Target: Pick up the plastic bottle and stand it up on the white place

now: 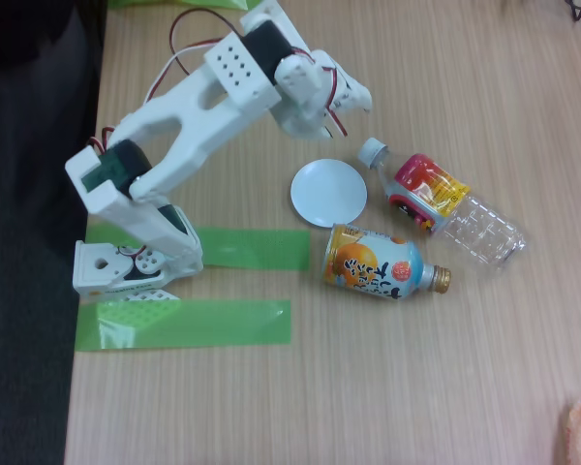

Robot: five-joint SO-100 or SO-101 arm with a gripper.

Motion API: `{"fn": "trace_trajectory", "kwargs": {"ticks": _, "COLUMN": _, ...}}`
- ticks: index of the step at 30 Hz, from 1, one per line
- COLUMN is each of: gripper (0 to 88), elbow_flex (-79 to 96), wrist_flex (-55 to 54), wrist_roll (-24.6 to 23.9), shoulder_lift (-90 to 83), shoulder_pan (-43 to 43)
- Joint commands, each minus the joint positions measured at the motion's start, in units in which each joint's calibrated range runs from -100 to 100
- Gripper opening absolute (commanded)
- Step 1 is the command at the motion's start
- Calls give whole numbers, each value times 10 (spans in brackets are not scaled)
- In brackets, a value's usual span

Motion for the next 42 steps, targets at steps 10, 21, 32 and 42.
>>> {"fn": "trace_trajectory", "kwargs": {"ticks": 10, "gripper": 236, "elbow_flex": -18, "wrist_flex": -1, "wrist_roll": 3, "shoulder_lift": -36, "shoulder_pan": 79}}
{"fn": "trace_trajectory", "kwargs": {"ticks": 21, "gripper": 236, "elbow_flex": -14, "wrist_flex": -3, "wrist_roll": 3, "shoulder_lift": -35, "shoulder_pan": 73}}
{"fn": "trace_trajectory", "kwargs": {"ticks": 32, "gripper": 236, "elbow_flex": -24, "wrist_flex": -3, "wrist_roll": 3, "shoulder_lift": 34, "shoulder_pan": 79}}
{"fn": "trace_trajectory", "kwargs": {"ticks": 42, "gripper": 236, "elbow_flex": -74, "wrist_flex": -4, "wrist_roll": 3, "shoulder_lift": 91, "shoulder_pan": 75}}
